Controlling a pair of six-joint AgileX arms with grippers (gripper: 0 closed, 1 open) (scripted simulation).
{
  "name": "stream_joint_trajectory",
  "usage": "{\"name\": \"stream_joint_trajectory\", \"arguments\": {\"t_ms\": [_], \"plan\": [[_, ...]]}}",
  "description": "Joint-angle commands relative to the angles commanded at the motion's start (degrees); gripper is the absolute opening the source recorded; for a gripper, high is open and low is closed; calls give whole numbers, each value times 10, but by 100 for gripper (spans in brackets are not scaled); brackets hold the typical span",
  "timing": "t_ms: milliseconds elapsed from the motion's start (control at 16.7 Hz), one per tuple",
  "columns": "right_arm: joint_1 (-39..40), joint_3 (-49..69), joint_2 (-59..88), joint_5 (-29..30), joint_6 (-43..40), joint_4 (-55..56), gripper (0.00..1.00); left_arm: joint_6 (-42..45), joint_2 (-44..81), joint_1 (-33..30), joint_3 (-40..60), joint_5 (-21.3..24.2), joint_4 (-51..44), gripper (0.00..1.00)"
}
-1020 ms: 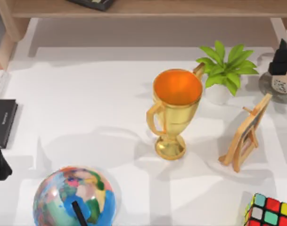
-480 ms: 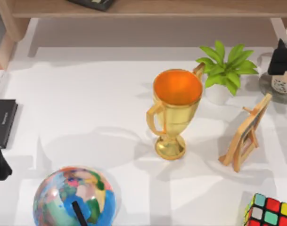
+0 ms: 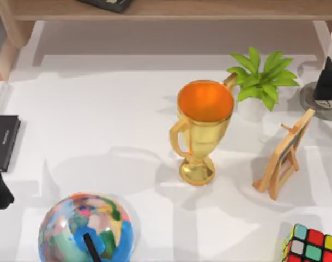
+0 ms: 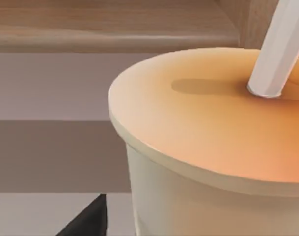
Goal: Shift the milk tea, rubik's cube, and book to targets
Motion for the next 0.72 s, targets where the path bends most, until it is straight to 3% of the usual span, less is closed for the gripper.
{"name": "stream_joint_trajectory", "arguments": {"t_ms": [720], "plan": [[0,-13,-101,-1,0,-90,100,0,0,0,0,0,0,100]]}}
